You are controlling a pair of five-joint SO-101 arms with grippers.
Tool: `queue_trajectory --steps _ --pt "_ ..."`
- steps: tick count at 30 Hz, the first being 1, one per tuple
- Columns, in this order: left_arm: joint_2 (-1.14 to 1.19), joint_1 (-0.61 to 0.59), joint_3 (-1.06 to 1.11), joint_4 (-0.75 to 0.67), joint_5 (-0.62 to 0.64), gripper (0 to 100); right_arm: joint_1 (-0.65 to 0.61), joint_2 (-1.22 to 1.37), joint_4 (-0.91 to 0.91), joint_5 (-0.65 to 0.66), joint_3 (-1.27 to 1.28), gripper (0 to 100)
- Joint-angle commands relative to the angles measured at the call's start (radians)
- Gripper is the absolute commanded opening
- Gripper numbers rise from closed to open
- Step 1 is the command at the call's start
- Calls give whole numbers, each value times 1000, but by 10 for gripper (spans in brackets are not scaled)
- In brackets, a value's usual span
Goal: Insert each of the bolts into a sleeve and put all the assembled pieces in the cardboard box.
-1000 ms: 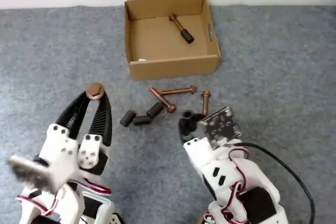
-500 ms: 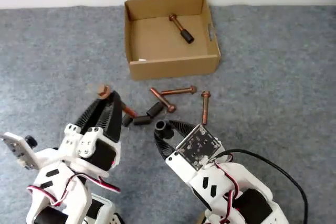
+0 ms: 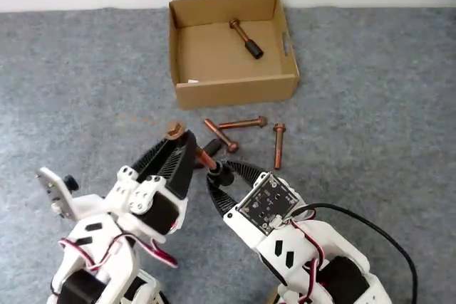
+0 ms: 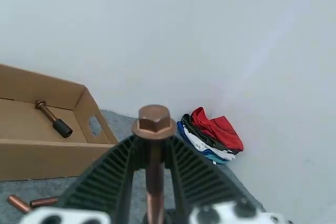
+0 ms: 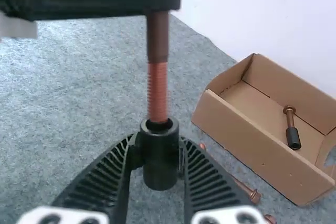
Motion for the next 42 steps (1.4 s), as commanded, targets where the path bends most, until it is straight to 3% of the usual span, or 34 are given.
queue_trajectory --steps 1,9,15,20,23,27,37,42 --pt "-5 3 -1 -48 8 4 -7 1 -24 12 -12 9" --pt "-5 81 -5 68 -5 4 -5 1 -24 14 -12 9" --pt "-5 138 -1 140 -133 4 -4 1 -24 14 -12 9" --pt "-5 138 1 209 -333 6 -2 1 -24 14 -12 9" --pt "-5 135 1 233 -411 71 -2 1 -22 14 -11 9" --pt "-3 133 1 272 -442 201 -2 1 -19 14 -11 9" --pt "-6 130 -12 285 -445 208 -2 1 -18 14 -9 9" --pt "-6 55 -48 287 -505 207 -2 1 -16 14 2 9"
